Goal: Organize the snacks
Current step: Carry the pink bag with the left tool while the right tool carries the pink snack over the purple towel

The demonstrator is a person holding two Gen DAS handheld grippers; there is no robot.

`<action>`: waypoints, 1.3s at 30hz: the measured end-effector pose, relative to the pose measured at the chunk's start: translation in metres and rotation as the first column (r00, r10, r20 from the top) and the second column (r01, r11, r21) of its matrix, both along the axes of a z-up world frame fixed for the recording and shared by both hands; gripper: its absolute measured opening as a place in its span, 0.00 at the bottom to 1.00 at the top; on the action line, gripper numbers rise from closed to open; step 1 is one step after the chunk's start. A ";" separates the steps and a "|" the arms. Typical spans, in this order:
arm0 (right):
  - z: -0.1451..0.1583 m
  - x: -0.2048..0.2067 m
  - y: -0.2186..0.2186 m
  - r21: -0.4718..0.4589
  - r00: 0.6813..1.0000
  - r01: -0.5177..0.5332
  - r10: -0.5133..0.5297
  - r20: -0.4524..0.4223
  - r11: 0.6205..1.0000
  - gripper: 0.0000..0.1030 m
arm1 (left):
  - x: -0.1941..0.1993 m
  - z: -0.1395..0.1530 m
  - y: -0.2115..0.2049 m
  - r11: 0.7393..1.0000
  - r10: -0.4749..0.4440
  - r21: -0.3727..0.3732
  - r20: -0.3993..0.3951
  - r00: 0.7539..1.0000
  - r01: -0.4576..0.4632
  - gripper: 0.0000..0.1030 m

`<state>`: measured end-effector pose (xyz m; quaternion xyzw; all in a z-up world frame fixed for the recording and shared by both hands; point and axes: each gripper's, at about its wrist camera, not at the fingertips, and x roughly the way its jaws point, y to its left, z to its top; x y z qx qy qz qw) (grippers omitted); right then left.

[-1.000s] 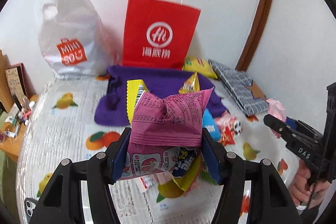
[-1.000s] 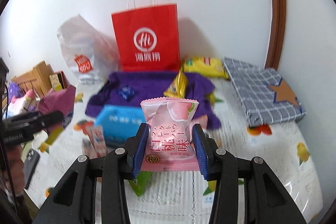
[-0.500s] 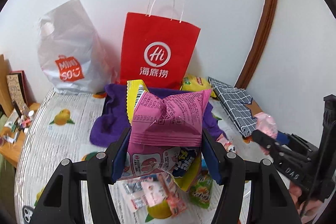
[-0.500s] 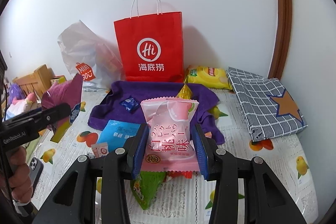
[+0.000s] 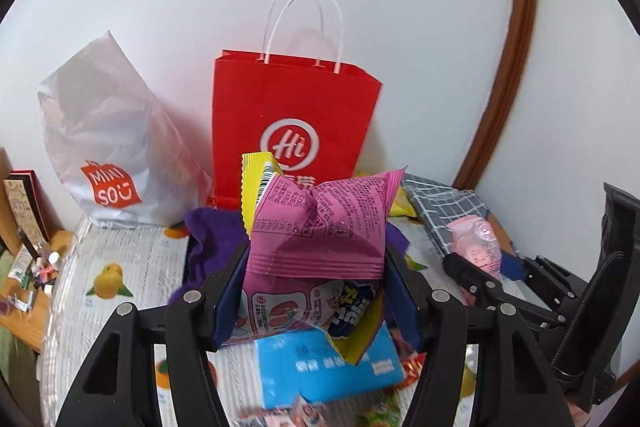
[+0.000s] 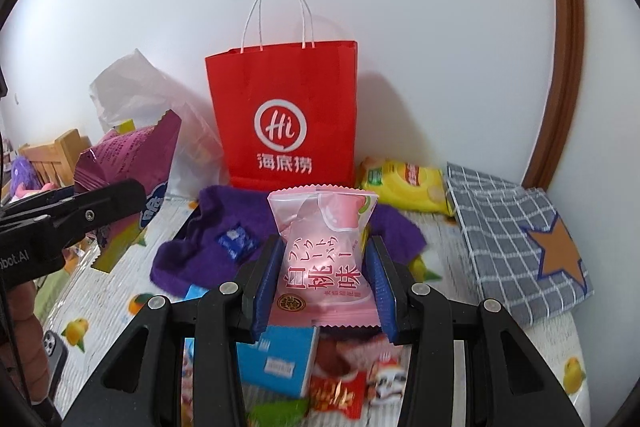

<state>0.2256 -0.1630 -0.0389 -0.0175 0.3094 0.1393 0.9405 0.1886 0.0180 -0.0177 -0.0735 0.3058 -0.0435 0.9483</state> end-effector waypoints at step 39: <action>-0.071 0.133 -0.012 -0.045 0.983 -0.020 0.012 -0.185 0.999 0.42 | 0.114 -0.061 0.075 0.990 0.135 0.003 -0.223 0.965 -0.138 0.60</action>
